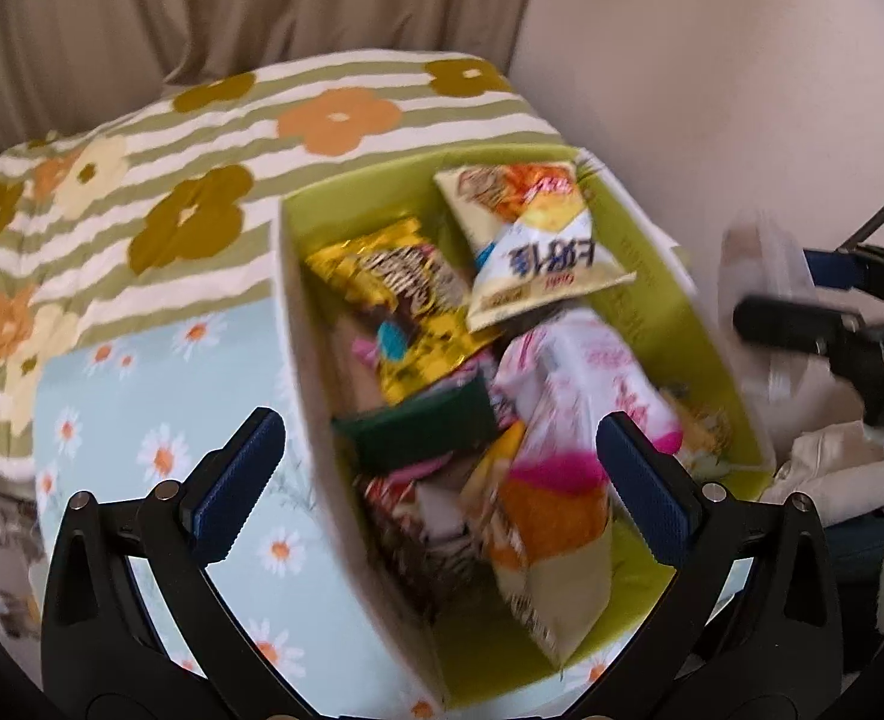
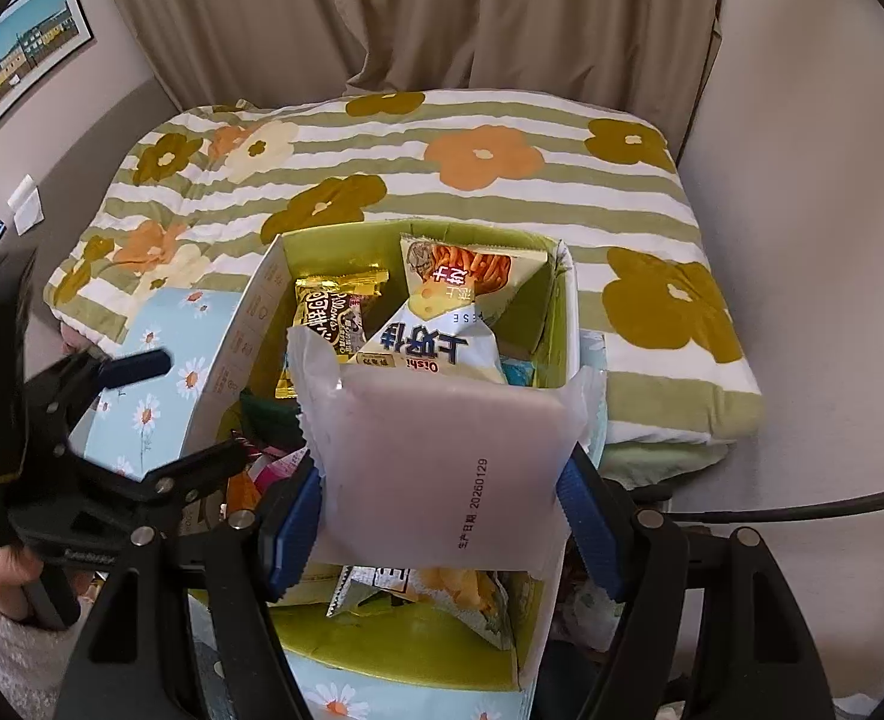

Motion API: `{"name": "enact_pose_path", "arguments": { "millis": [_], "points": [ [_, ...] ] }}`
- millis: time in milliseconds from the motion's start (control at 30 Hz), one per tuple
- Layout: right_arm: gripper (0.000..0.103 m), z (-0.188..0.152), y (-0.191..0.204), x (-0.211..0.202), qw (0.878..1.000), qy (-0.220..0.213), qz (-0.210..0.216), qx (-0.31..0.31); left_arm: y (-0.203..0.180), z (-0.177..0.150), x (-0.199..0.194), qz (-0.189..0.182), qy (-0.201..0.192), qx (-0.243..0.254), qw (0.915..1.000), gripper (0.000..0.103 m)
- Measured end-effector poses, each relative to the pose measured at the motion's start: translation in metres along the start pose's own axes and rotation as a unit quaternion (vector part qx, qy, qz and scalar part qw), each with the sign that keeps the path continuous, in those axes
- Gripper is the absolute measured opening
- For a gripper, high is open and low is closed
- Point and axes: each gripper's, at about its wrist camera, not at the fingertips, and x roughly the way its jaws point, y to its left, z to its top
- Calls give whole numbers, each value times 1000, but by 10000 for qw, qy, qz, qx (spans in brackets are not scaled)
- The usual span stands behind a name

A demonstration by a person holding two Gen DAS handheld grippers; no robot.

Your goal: Organize snacks

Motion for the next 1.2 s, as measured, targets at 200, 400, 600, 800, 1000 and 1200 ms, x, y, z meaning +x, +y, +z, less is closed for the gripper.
{"name": "enact_pose_path", "arguments": {
  "millis": [200,400,600,800,1000,1200],
  "points": [
    [69,4,3,10,9999,44,94,-57,14,-22,-17,61,-108,-348,9993,103],
    [69,24,17,25,9993,54,325,-191,25,-25,-28,155,-213,-605,9978,103],
    [102,29,22,38,9978,-354,556,-115,37,-35,-34,415,-154,-803,9958,103],
    [102,21,27,21,9961,-826,298,-70,49,-52,-42,513,-153,-977,9938,103],
    [102,2,37,-9,9937,-1109,149,80,56,-63,-71,468,-441,-1009,9928,103],
    [102,-21,61,-57,9880,-1535,-131,123,66,-73,-122,480,-934,-873,9906,103]
  ]
}}
